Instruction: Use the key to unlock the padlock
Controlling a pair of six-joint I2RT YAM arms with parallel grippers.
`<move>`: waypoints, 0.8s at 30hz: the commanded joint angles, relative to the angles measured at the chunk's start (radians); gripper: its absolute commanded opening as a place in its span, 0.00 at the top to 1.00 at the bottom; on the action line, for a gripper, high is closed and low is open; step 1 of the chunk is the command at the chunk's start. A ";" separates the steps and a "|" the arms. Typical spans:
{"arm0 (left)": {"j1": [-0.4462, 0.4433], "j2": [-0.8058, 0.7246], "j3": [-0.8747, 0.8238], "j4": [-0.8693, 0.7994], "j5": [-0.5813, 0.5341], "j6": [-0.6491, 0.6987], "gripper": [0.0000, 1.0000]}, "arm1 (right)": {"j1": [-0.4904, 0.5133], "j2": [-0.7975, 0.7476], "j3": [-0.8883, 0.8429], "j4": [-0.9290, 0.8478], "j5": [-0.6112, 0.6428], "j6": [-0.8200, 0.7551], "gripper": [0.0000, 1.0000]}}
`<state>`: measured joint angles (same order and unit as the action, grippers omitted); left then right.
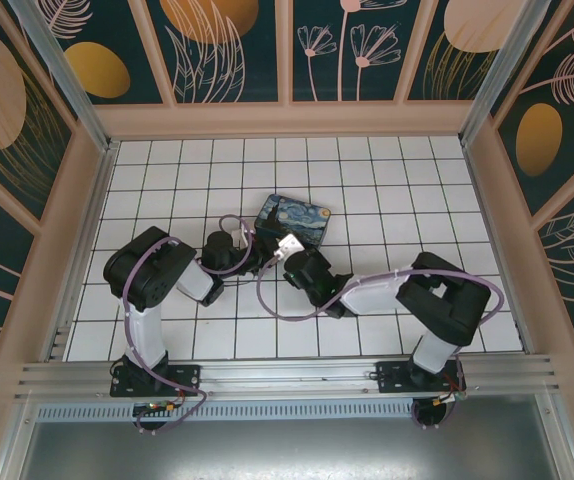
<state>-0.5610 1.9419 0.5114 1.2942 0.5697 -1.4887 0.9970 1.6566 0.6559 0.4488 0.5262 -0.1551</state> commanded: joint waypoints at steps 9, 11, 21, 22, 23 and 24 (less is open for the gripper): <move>-0.014 -0.001 -0.031 0.050 0.080 0.006 1.00 | -0.188 -0.302 -0.127 0.001 -0.507 0.391 0.53; -0.013 -0.006 -0.037 0.039 0.078 0.019 1.00 | -0.192 -0.360 -0.170 0.025 -0.507 0.465 0.51; -0.014 -0.076 -0.066 -0.100 0.064 0.126 1.00 | -0.151 -0.360 -0.307 0.266 -0.506 0.865 0.46; -0.013 -0.082 -0.063 -0.120 0.064 0.139 0.99 | -0.141 -0.336 -0.299 0.282 -0.507 0.885 0.46; -0.015 -0.090 -0.059 -0.137 0.068 0.148 0.96 | -0.133 -0.308 -0.291 0.302 -0.506 0.905 0.46; -0.014 -0.098 -0.060 -0.145 0.067 0.155 0.92 | -0.126 -0.282 -0.282 0.315 -0.506 0.927 0.45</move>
<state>-0.5667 1.8885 0.4454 1.1728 0.6071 -1.3972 0.8463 1.3174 0.3534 0.6556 0.0364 0.6357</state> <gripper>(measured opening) 0.098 0.548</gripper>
